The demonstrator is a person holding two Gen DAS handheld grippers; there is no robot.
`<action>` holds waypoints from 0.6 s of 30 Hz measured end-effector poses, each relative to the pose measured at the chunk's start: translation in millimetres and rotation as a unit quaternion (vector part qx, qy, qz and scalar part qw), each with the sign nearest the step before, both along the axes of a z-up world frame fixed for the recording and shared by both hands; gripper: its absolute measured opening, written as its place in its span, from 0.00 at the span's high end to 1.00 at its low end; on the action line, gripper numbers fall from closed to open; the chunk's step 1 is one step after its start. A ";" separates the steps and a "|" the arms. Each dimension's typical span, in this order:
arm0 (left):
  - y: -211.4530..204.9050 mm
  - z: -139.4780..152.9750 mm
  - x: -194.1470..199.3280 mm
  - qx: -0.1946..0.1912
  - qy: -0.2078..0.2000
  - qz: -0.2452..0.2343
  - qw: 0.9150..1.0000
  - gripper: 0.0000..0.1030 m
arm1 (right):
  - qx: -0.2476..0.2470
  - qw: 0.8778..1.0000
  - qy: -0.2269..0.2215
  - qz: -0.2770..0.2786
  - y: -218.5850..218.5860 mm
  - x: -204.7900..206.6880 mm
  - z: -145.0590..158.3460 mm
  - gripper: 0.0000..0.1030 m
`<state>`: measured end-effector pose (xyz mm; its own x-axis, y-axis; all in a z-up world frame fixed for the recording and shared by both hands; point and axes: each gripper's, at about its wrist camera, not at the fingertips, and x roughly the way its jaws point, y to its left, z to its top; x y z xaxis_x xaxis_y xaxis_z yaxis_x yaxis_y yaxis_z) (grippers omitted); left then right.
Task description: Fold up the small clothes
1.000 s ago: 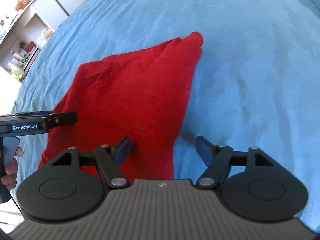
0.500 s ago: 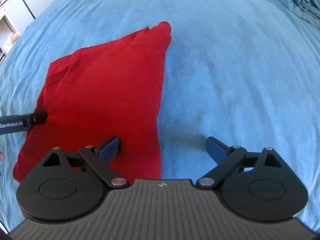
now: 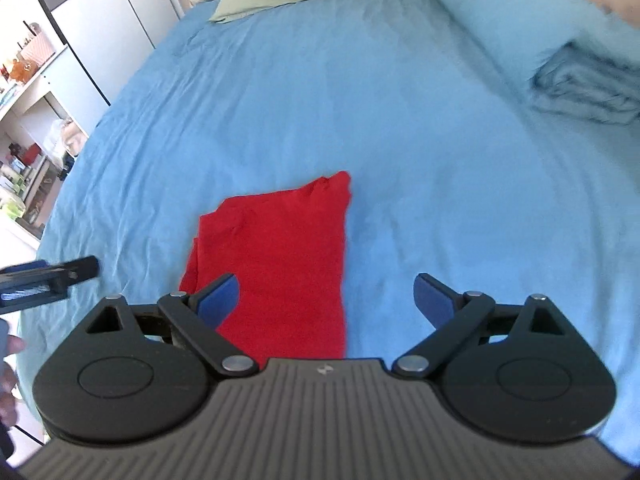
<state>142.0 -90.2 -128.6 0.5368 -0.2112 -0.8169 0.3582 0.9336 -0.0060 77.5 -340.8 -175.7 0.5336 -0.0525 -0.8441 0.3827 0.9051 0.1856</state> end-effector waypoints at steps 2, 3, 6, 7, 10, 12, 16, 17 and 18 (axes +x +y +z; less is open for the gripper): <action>1.1 27.5 -19.3 0.002 0.014 -0.002 1.000 0.00 | -0.020 1.000 0.009 -0.006 3.9 -18.1 33.7 0.00; 1.7 38.0 -26.6 0.009 0.025 -0.004 1.000 0.00 | -0.028 0.999 0.016 -0.005 5.8 -27.0 49.3 0.00; 5.0 61.7 -46.8 0.033 0.055 -0.003 0.998 0.00 | -0.044 0.998 0.049 0.005 12.8 -50.4 85.4 0.00; 7.0 68.6 -52.7 0.041 0.063 -0.002 0.997 0.00 | -0.050 0.997 0.058 0.005 14.7 -56.7 94.2 0.00; 14.6 90.1 -70.3 0.050 0.077 0.004 0.996 0.00 | -0.050 0.995 0.085 0.004 20.1 -77.5 122.7 0.00; 17.6 103.4 -81.8 0.054 0.084 0.008 0.995 0.00 | -0.038 0.994 0.100 0.000 23.4 -90.9 137.8 0.00; 18.5 117.6 -104.6 0.061 0.081 0.006 0.995 0.00 | -0.031 0.992 0.123 -0.004 35.9 -109.4 161.2 0.00; 18.0 118.8 -109.1 0.064 0.077 0.005 0.995 0.00 | -0.031 0.992 0.122 -0.005 39.5 -113.3 164.4 0.00; 17.5 118.6 -113.0 0.068 0.075 0.004 0.995 0.00 | -0.030 0.992 0.121 -0.005 41.1 -116.0 165.7 0.00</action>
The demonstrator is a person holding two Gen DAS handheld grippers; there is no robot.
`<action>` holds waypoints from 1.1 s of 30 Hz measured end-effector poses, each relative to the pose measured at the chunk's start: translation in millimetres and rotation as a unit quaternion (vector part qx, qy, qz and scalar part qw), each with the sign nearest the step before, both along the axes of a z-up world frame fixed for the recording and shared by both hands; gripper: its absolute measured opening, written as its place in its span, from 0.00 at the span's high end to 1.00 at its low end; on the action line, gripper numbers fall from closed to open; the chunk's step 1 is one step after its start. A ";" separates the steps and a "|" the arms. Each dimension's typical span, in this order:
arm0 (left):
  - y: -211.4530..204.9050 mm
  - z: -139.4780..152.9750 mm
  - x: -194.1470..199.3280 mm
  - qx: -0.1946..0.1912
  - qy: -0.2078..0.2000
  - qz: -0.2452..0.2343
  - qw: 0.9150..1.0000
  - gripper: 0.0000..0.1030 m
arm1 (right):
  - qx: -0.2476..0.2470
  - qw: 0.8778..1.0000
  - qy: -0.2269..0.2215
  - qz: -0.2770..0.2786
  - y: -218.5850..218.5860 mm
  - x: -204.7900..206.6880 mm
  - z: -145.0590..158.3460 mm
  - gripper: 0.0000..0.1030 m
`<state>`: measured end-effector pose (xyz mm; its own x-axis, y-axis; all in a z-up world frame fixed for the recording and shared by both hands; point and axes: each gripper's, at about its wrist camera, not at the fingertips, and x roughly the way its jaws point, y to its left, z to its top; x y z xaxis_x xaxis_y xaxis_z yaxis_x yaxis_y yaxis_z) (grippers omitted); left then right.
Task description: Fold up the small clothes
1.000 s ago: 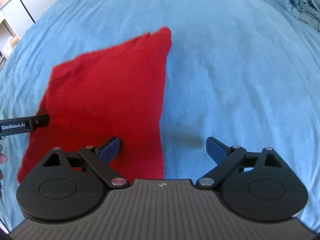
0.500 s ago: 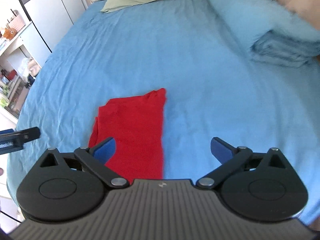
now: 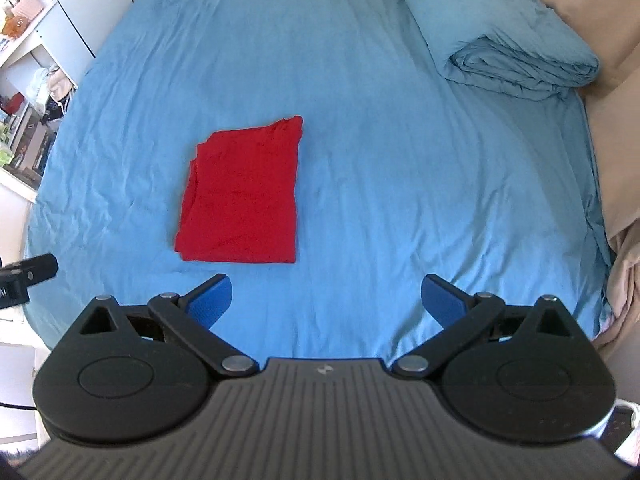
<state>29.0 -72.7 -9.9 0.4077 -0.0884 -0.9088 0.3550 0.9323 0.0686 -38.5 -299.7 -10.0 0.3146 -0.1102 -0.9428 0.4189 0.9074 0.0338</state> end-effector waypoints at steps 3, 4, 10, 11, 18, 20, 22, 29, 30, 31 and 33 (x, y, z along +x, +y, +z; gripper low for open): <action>1.1 -1.7 -6.9 0.001 0.005 0.002 1.000 0.00 | 0.003 1.000 0.001 -0.003 4.0 -7.4 2.4 0.00; 1.9 -1.6 -7.9 -0.001 0.006 0.004 1.000 0.00 | 0.003 1.000 0.002 -0.005 4.5 -8.8 2.0 0.00; 2.7 4.3 -15.7 0.003 -0.008 0.000 1.000 0.00 | -0.004 1.000 0.011 0.000 6.3 -11.6 1.5 0.00; 2.3 4.5 -16.8 0.003 -0.009 0.000 1.000 0.00 | -0.006 1.000 0.012 0.000 7.1 -12.0 2.0 0.00; -1.3 5.2 -20.0 0.004 -0.013 -0.005 1.000 0.00 | -0.012 1.000 0.012 -0.001 6.2 -18.1 3.6 0.00; -0.5 5.6 -19.9 0.003 -0.014 -0.006 1.000 0.00 | -0.014 1.000 0.012 -0.002 6.3 -18.2 3.8 0.00; 0.8 5.3 -19.5 0.003 -0.014 -0.006 1.000 0.00 | -0.015 1.000 0.011 -0.002 6.0 -18.5 4.4 0.00; 1.9 5.8 -18.8 -0.001 -0.014 -0.004 1.000 0.00 | -0.018 1.000 0.010 -0.004 7.7 -17.7 4.6 0.00; 2.5 6.2 -18.6 -0.001 -0.014 -0.005 1.000 0.00 | -0.018 1.000 0.010 -0.005 7.0 -17.7 4.7 0.00; 2.4 6.3 -18.7 -0.001 -0.014 -0.005 1.000 0.00 | -0.018 1.000 0.009 -0.005 7.0 -17.7 4.9 0.00; 3.8 6.5 -18.5 -0.001 -0.015 -0.005 1.000 0.00 | -0.018 1.000 0.009 -0.005 6.4 -17.9 5.3 0.00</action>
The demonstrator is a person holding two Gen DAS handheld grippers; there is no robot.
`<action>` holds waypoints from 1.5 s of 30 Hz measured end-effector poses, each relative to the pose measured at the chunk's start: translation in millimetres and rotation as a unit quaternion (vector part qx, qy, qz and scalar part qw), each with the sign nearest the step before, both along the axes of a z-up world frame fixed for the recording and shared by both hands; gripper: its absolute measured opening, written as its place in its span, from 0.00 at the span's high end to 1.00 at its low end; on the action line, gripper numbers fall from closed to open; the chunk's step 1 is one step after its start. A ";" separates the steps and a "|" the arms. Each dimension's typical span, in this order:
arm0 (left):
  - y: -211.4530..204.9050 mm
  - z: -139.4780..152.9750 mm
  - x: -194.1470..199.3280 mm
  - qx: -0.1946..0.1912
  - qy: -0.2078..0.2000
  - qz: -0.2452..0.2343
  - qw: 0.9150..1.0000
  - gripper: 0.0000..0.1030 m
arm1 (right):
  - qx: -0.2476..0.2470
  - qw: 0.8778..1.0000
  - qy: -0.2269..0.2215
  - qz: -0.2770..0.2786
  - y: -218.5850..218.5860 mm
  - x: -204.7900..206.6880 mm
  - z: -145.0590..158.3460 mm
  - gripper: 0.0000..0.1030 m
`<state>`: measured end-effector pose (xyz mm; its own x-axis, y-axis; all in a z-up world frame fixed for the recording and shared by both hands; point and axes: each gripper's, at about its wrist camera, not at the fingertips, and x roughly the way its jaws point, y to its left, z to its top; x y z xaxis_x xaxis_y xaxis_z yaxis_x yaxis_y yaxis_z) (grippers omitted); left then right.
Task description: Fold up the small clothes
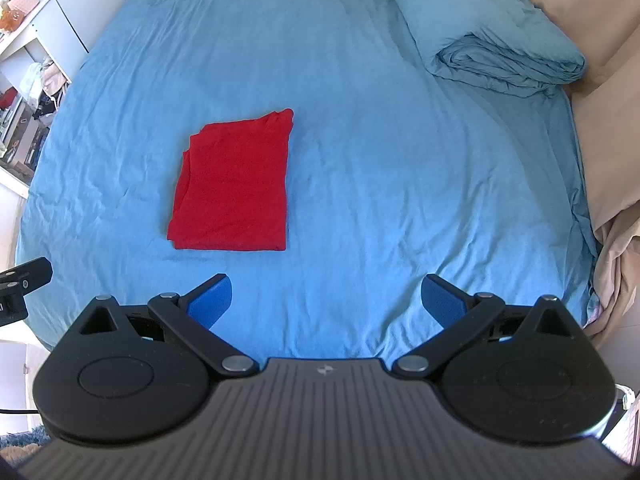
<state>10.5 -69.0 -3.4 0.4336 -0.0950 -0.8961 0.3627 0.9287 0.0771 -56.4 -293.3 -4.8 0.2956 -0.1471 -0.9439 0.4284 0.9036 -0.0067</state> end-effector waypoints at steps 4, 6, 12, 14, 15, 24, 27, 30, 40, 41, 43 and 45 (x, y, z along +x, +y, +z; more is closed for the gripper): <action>0.9 0.0 0.1 0.000 0.000 0.000 1.000 0.00 | 0.000 1.000 -0.001 0.000 -0.8 -0.3 0.4 0.00; 0.6 0.1 0.1 -0.001 -0.001 0.000 1.000 0.00 | 0.001 1.000 -0.001 -0.001 -1.5 -0.4 0.7 0.00; -3.9 0.4 0.4 -0.002 -0.002 -0.003 1.000 0.00 | 0.001 1.000 -0.001 -0.001 -2.0 -0.6 0.8 0.00; -6.2 0.4 0.8 -0.003 -0.002 -0.001 1.000 0.00 | 0.000 1.000 -0.002 -0.002 -3.3 -0.8 1.4 0.00; -7.4 0.1 1.1 -0.003 -0.002 0.000 1.000 0.00 | 0.000 1.000 -0.002 -0.003 -3.6 -0.7 1.9 0.00; -7.7 -0.3 0.2 -0.002 -0.003 0.000 1.000 0.00 | 0.004 1.000 -0.001 -0.006 -7.0 1.3 2.3 0.00; -10.2 0.8 1.7 -0.003 -0.004 0.002 1.000 0.00 | 0.004 1.000 -0.001 -0.005 -7.4 2.3 2.3 0.00; -10.4 1.1 2.8 -0.003 -0.004 0.002 1.000 0.00 | 0.004 1.000 -0.001 -0.006 -7.0 3.3 2.0 0.00; -13.3 5.4 5.6 -0.009 -0.010 0.007 1.000 0.00 | 0.005 1.000 -0.001 -0.006 -6.3 8.5 1.2 0.00; -13.5 5.7 5.8 -0.009 -0.011 0.008 1.000 0.00 | 0.004 1.000 -0.001 -0.006 -6.5 8.4 1.4 0.00; -13.4 6.0 6.3 -0.009 -0.012 0.011 1.000 0.00 | 0.004 1.000 -0.001 -0.007 -6.6 8.4 1.4 0.00; -13.3 6.3 6.1 -0.011 -0.013 0.014 1.000 0.00 | 0.004 1.000 -0.002 -0.007 -6.8 8.9 1.3 0.00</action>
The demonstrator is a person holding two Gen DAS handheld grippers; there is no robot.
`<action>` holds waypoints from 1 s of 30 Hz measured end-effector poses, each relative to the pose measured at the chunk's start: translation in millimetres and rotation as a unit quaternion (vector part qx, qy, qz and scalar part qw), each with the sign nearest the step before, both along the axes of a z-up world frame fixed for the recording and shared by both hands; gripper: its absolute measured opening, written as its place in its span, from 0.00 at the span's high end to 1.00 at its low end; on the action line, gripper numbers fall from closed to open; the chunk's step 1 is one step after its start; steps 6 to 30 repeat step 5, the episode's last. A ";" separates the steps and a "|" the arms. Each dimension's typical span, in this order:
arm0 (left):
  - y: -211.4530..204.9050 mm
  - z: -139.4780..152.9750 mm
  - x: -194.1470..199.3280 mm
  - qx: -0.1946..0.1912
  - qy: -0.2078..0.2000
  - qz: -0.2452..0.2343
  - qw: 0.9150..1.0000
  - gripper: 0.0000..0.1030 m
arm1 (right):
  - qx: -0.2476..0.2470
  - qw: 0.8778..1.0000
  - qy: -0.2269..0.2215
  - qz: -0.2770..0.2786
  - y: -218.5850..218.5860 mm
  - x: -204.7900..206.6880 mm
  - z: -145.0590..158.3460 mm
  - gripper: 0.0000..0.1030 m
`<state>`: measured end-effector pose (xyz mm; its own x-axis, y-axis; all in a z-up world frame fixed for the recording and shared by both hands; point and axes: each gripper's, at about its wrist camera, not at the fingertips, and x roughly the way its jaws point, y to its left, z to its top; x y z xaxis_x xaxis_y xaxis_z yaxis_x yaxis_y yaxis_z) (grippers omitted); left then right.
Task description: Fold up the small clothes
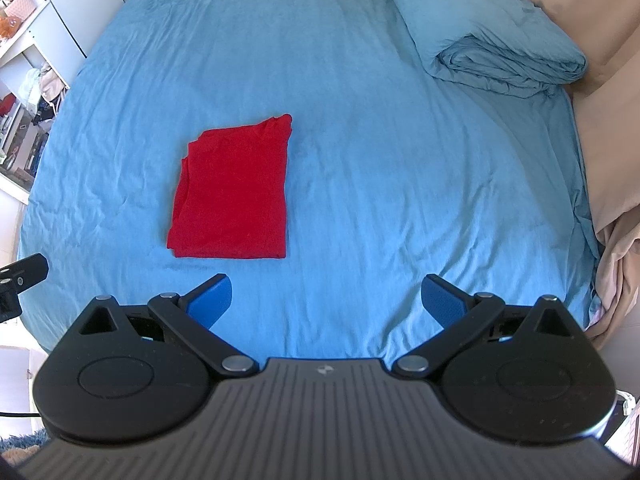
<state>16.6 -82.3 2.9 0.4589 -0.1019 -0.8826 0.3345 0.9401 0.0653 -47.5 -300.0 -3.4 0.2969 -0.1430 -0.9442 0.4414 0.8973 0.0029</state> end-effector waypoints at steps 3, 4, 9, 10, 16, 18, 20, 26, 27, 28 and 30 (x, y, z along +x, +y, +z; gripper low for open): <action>0.5 0.4 0.5 -0.003 -0.001 0.002 1.000 0.00 | 0.000 1.000 0.000 -0.001 -0.1 0.8 -0.1 0.00; 0.6 0.3 0.9 -0.003 -0.001 0.002 1.000 0.00 | 0.001 1.000 0.001 -0.002 -0.4 1.1 -0.3 0.00; 0.6 0.0 1.2 -0.003 0.000 0.002 1.000 0.00 | 0.001 1.000 0.001 -0.003 -0.4 1.3 -0.4 0.00; 0.6 0.0 1.2 -0.003 0.000 0.002 1.000 0.00 | 0.001 1.000 0.001 -0.003 -0.4 1.3 -0.4 0.00; 0.6 0.0 1.2 -0.003 0.000 0.002 1.000 0.00 | 0.001 1.000 0.001 -0.003 -0.4 1.3 -0.4 0.00; 0.6 0.0 1.2 -0.003 0.000 0.002 1.000 0.00 | 0.001 1.000 0.001 -0.003 -0.4 1.3 -0.4 0.00; 0.6 0.0 1.2 -0.003 0.000 0.002 1.000 0.00 | 0.001 1.000 0.001 -0.003 -0.4 1.3 -0.4 0.00; 0.6 0.0 1.2 -0.003 0.000 0.002 1.000 0.00 | 0.001 1.000 0.001 -0.003 -0.4 1.3 -0.4 0.00; 0.6 0.0 1.2 -0.003 0.000 0.002 1.000 0.00 | 0.001 1.000 0.001 -0.003 -0.4 1.3 -0.4 0.00; 0.6 0.0 1.2 -0.003 0.000 0.002 1.000 0.00 | 0.001 1.000 0.001 -0.003 -0.4 1.3 -0.4 0.00; 0.6 0.0 1.2 -0.003 0.000 0.002 1.000 0.00 | 0.001 1.000 0.001 -0.003 -0.4 1.3 -0.4 0.00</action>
